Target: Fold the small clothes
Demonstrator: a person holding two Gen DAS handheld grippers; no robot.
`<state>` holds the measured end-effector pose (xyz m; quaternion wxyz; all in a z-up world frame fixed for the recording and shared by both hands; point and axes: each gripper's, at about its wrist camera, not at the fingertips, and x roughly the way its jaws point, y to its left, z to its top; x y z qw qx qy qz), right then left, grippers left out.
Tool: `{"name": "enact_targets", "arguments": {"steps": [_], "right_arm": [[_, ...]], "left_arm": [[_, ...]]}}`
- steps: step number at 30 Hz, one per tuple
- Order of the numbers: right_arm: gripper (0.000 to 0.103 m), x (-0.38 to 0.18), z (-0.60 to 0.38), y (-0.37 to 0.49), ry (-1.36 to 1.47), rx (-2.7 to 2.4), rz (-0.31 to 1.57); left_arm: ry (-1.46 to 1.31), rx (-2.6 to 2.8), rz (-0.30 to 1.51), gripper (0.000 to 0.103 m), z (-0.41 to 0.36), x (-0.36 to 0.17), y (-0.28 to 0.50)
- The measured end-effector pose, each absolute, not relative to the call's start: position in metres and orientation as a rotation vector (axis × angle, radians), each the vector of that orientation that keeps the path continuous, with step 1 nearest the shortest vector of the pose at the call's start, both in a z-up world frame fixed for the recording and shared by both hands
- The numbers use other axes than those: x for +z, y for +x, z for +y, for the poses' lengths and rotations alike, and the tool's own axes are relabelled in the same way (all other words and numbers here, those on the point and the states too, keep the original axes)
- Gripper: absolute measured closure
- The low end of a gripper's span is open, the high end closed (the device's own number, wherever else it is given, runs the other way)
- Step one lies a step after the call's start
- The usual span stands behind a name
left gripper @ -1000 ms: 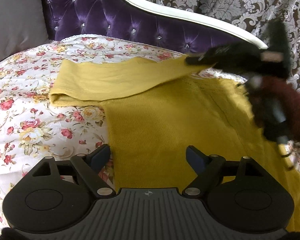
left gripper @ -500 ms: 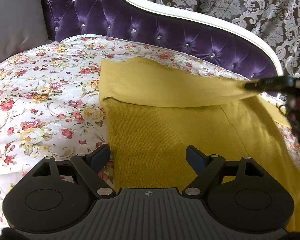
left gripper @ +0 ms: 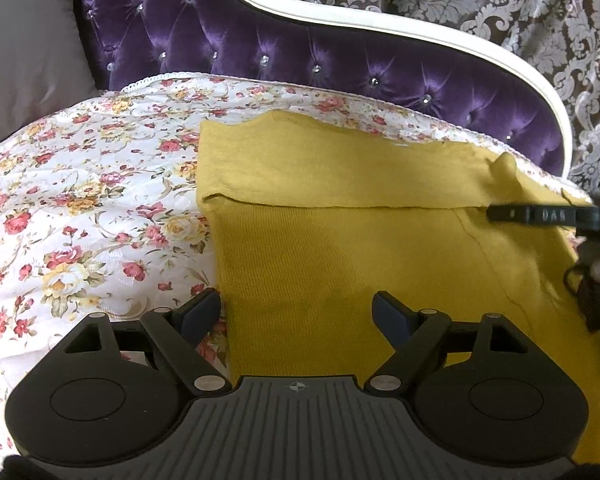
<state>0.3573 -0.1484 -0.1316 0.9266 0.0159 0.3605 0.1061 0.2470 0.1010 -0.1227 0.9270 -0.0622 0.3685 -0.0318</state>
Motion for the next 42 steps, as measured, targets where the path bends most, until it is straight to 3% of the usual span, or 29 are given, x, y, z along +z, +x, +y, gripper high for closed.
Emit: {"name": "enact_targets", "arguments": {"steps": [13, 16, 18, 21, 23, 30, 35, 37, 42], "right_arm": [[0.011, -0.085, -0.209, 0.340, 0.104, 0.250, 0.622], [0.024, -0.090, -0.216, 0.361, 0.191, 0.333, 0.597], [0.024, -0.098, -0.216, 0.382, 0.197, 0.344, 0.613], [0.042, -0.110, -0.214, 0.406, 0.179, 0.319, 0.658], [0.083, -0.117, -0.214, 0.418, 0.204, 0.310, 0.719], [0.082, -0.086, -0.222, 0.405, 0.175, 0.266, 0.717], [0.070, -0.094, -0.232, 0.400, 0.055, 0.100, 0.745], [0.054, -0.093, -0.241, 0.393, 0.082, 0.103, 0.725], [0.052, -0.102, -0.275, 0.386, 0.038, -0.014, 0.705]], "left_arm": [[-0.135, -0.064, 0.753, 0.020, 0.102, -0.123, 0.247], [-0.117, -0.059, 0.756, 0.020, 0.100, -0.123, 0.247], [-0.119, -0.059, 0.759, 0.020, 0.100, -0.124, 0.248], [-0.131, -0.062, 0.759, 0.020, 0.102, -0.124, 0.248], [-0.134, -0.062, 0.759, 0.020, 0.102, -0.124, 0.248], [-0.135, -0.061, 0.758, 0.020, 0.102, -0.123, 0.247], [-0.138, -0.062, 0.756, 0.020, 0.102, -0.123, 0.247], [-0.146, -0.063, 0.754, 0.020, 0.102, -0.123, 0.246], [-0.167, -0.066, 0.750, 0.020, 0.103, -0.123, 0.246]]}}
